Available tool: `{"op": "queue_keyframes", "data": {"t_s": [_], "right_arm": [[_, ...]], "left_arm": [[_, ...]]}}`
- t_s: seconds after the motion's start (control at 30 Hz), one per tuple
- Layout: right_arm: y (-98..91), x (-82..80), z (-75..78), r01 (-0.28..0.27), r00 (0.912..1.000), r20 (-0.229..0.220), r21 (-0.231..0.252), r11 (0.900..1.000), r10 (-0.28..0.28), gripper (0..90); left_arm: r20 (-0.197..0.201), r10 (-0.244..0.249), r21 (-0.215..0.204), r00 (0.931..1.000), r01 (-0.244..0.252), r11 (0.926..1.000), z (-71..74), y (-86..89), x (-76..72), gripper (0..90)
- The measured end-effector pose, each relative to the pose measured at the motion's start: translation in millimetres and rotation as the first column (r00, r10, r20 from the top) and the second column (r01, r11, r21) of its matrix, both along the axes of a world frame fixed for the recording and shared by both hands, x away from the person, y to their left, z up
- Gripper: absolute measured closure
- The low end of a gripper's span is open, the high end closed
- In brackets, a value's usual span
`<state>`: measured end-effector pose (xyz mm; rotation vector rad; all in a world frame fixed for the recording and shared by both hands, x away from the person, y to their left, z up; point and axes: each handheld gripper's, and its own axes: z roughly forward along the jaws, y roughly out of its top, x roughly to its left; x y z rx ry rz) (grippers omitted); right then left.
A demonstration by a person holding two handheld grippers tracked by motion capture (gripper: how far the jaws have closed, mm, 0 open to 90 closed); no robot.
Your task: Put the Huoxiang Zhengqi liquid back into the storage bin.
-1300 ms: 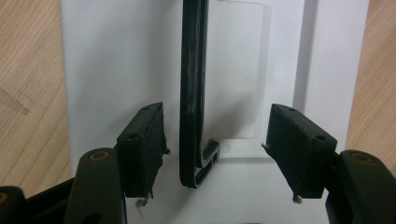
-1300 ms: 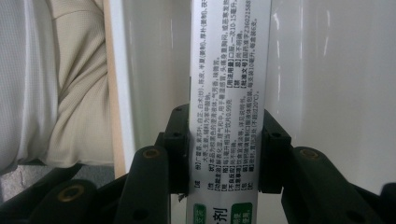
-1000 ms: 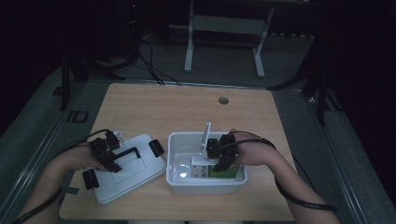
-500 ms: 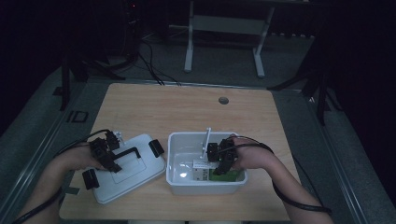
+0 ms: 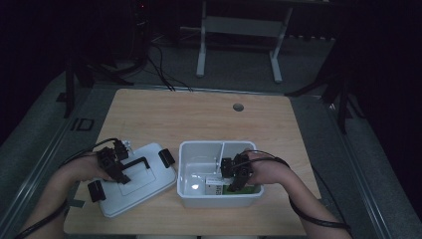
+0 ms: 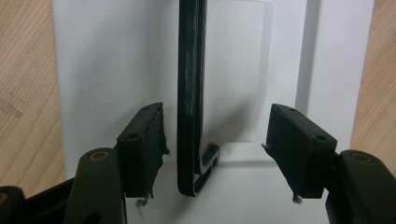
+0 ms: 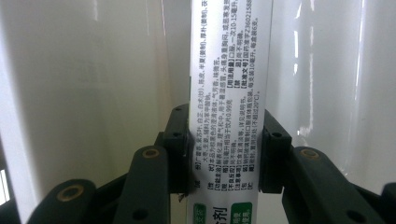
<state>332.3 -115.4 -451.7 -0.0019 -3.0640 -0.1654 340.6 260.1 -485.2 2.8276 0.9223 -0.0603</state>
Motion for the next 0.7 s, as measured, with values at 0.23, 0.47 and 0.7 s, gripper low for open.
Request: {"op": "queue_keyframes", "data": {"t_s": [0.23,0.47,0.7], "right_arm": [[-0.5,0.9,-3.6,0.005,1.0,-0.004,-0.037,0.9993,-0.005,62.3],[0.1,1.3,4.2,0.003,1.0,-0.003,-0.027,0.9996,-0.003,59.1],[-5.2,3.6,22.2,0.026,0.9996,0.008,0.003,0.9997,-0.026,55.9]], "left_arm": [[0.002,-0.009,-0.006,1.0,0.009,0.9999,-0.5,-2.1,0.0,37.8],[0.006,-0.008,-0.022,0.9999,0.009,0.9997,3.2,-1.9,1.2,37.9],[0.003,-0.026,-0.028,0.9997,0.026,0.9993,4.4,-3.1,0.9,43.1]]}}
